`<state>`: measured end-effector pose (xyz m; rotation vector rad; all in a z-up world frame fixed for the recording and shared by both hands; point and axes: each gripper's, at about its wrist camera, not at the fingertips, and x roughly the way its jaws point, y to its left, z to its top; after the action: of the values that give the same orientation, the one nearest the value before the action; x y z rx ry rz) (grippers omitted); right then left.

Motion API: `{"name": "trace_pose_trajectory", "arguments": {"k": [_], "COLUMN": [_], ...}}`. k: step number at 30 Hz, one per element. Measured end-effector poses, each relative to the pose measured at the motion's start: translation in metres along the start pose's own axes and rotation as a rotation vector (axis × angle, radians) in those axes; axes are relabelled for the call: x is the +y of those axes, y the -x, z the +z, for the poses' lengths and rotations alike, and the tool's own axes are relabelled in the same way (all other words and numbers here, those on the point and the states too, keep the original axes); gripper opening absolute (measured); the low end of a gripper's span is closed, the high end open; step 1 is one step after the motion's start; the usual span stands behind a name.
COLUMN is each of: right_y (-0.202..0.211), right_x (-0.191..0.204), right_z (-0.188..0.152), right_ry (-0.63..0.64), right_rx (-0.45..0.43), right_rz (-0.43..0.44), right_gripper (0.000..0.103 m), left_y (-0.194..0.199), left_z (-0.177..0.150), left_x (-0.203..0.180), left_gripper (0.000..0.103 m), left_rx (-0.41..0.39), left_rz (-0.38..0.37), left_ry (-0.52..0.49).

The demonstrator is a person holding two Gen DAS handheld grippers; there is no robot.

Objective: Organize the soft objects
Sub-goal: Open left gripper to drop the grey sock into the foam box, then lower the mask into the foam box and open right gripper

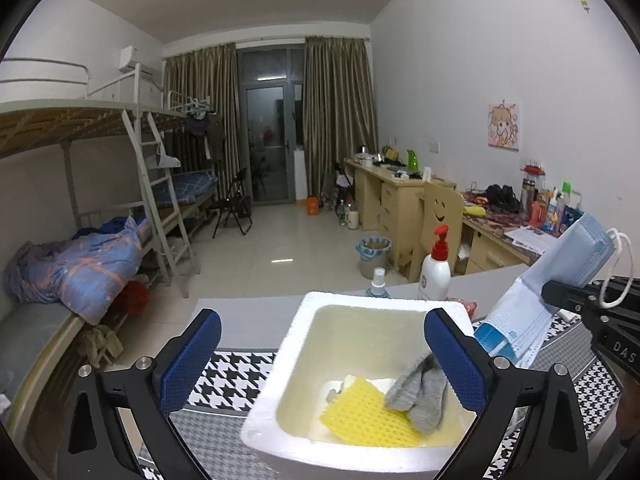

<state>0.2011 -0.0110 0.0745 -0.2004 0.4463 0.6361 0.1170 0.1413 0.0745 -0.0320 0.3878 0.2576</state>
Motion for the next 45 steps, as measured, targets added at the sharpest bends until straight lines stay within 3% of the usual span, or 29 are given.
{"name": "trace_pose_trajectory", "arguments": {"k": [17,36,39,41,45], "right_y": [-0.031,-0.073,-0.080,-0.079,-0.074], "right_x": [0.029,0.061,0.065,0.068,0.072], "right_z": [0.008,0.011,0.010,0.006,0.001], "right_ry": [0.046,0.102,0.118,0.130,0.144], "right_rx": [0.042,0.148,0.179,0.180,0.178], "right_rz": [0.067,0.139,0.160,0.155,0.175], "right_gripper": [0.007,0.008,0.026,0.044,0.055], "left_y": [0.017,0.020,0.017,0.015,0.013], "left_z": [-0.012,-0.026,-0.029,-0.032,-0.036], "left_x": [0.037,0.062,0.066,0.067,0.068], "left_gripper": [0.102,0.102,0.102,0.102,0.102], "left_rx": [-0.035,-0.035,-0.024,-0.016,0.001], "left_rz": [0.081,0.102,0.107,0.107,0.115], "left_ry": [0.041,0.080,0.091,0.094,0.099]}}
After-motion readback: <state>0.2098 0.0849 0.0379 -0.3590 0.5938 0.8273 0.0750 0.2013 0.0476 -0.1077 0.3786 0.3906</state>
